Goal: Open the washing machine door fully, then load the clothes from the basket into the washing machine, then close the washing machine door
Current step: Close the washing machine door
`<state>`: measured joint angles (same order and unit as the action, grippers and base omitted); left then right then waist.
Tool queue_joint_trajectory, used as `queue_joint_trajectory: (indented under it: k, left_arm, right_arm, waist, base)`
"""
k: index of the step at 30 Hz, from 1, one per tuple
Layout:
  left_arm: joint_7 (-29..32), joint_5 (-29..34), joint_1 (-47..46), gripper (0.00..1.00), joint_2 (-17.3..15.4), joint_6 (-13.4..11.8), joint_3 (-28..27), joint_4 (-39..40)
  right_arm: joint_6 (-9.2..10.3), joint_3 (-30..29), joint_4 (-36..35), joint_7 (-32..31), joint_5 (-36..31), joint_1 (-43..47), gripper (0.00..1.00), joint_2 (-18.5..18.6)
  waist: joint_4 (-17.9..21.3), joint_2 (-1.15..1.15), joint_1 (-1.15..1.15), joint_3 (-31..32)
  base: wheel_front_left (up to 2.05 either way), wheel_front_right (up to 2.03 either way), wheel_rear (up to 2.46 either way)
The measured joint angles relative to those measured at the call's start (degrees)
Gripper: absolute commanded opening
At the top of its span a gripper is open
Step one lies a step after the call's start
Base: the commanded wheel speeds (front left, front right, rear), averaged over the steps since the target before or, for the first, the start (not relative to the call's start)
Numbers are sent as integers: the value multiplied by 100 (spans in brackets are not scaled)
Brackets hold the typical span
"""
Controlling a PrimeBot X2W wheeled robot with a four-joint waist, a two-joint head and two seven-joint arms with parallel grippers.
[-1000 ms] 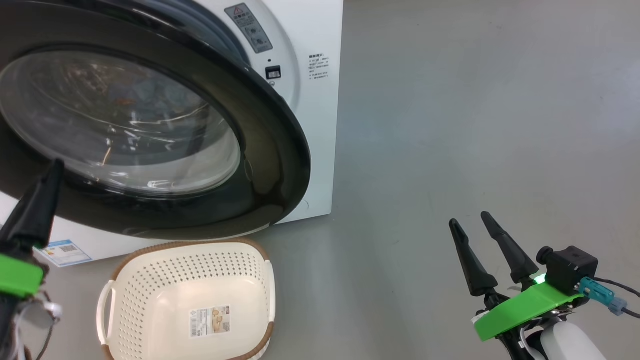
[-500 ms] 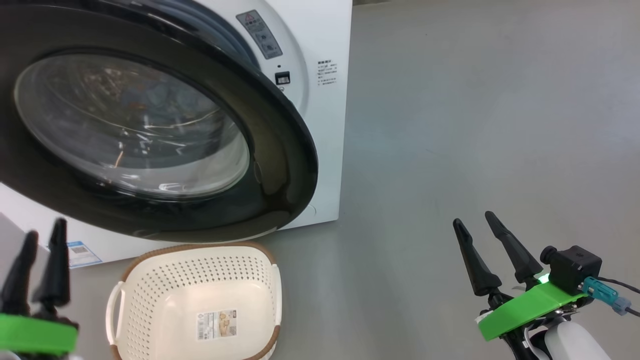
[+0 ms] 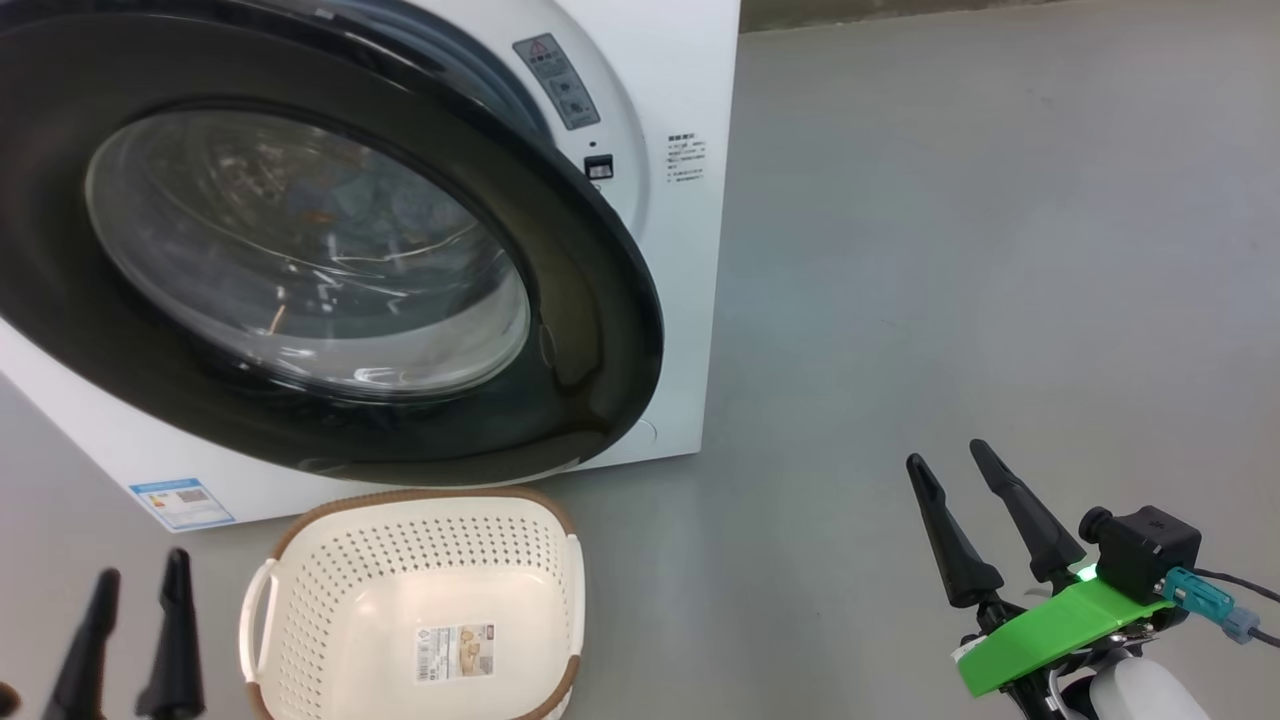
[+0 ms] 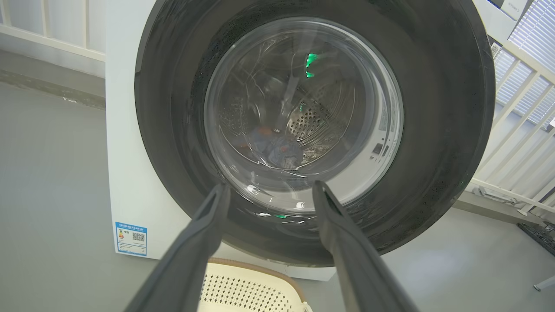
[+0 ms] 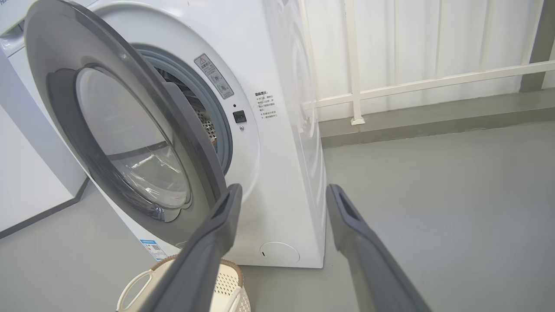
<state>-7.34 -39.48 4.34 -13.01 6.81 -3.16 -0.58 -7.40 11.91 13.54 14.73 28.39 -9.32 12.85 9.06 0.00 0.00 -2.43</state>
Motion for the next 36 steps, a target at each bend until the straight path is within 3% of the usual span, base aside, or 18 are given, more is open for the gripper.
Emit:
queue_joint_trajectory:
  k: [13,36]
  left_arm:
    - [-643,1150,200,100,81,-75,357,-316]
    - [-694,1674,247,100,412,-57,190,-324]
  right_arm:
    - [0,-4,8,0,1,19,100,22]
    - [0,-170,-4,0,-1,119,100,70]
  waist:
    - [-219,0,0,125]
    - [-272,0,0,59]
  base:
    - [0,0,0]
    - [0,0,0]
